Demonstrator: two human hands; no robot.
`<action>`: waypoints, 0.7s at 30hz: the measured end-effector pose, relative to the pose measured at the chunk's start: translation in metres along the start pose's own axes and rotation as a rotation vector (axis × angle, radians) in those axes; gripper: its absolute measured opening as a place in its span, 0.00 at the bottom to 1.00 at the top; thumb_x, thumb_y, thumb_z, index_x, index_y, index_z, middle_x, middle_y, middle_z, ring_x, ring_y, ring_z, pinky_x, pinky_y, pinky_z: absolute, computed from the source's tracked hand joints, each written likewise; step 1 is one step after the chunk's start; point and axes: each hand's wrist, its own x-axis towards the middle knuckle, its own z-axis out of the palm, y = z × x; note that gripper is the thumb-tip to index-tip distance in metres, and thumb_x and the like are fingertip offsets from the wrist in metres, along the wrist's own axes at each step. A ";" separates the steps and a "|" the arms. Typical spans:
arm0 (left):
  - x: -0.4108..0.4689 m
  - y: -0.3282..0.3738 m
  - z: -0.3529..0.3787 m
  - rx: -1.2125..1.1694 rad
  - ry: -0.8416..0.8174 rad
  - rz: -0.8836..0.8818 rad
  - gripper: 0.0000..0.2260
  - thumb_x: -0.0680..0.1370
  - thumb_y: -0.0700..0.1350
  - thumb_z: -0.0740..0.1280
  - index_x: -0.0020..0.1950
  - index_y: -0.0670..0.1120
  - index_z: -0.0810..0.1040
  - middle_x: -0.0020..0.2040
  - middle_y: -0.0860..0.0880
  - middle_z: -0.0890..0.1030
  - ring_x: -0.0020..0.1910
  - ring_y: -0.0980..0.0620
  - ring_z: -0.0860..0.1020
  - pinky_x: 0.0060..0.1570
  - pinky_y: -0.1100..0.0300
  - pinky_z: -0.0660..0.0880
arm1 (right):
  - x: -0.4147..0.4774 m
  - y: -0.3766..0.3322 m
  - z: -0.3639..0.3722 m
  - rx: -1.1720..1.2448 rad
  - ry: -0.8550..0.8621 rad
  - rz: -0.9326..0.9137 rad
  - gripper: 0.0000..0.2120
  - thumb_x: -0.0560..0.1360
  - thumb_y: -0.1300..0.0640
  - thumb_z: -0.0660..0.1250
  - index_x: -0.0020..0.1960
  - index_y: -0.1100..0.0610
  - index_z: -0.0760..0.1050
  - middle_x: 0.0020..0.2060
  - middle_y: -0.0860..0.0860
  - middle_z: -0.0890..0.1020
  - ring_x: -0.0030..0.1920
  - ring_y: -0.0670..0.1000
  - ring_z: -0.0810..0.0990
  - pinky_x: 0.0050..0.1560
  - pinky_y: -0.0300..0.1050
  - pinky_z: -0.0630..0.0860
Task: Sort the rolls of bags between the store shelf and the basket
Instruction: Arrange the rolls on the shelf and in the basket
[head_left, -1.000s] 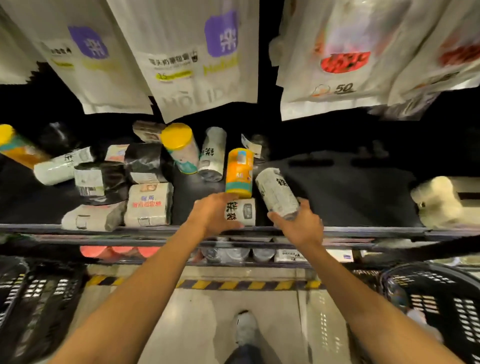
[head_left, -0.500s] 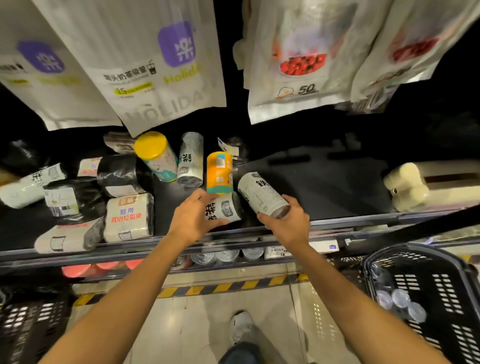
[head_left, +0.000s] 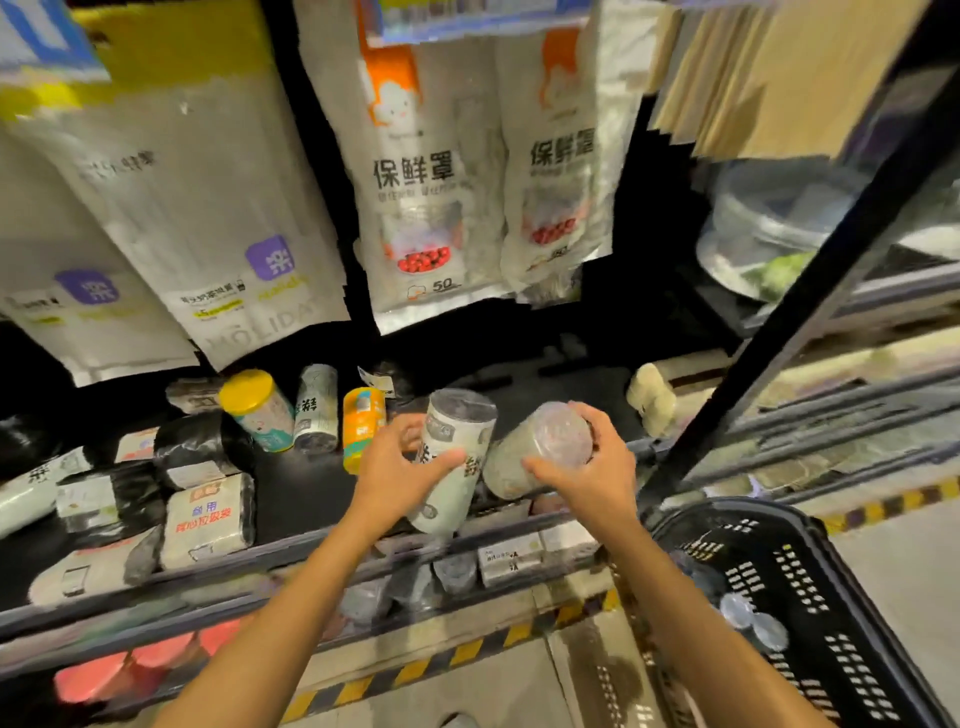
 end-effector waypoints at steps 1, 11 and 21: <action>-0.005 0.010 0.012 -0.027 -0.015 0.008 0.20 0.67 0.45 0.77 0.56 0.44 0.75 0.53 0.52 0.80 0.53 0.56 0.77 0.51 0.67 0.73 | -0.004 0.001 -0.017 -0.009 0.012 -0.019 0.30 0.63 0.53 0.79 0.61 0.44 0.70 0.54 0.44 0.76 0.54 0.47 0.75 0.53 0.47 0.77; -0.070 0.102 0.148 0.038 -0.311 0.231 0.26 0.63 0.48 0.79 0.59 0.53 0.75 0.51 0.59 0.80 0.49 0.67 0.78 0.46 0.65 0.75 | -0.080 0.049 -0.200 0.054 0.254 0.024 0.28 0.61 0.55 0.80 0.57 0.44 0.73 0.50 0.37 0.77 0.51 0.41 0.77 0.46 0.36 0.75; -0.094 0.160 0.291 0.152 -0.626 0.314 0.28 0.61 0.48 0.81 0.56 0.51 0.71 0.50 0.58 0.79 0.49 0.60 0.78 0.48 0.65 0.75 | -0.132 0.114 -0.321 -0.027 0.551 0.167 0.30 0.61 0.56 0.81 0.57 0.45 0.70 0.50 0.44 0.77 0.49 0.45 0.76 0.38 0.26 0.69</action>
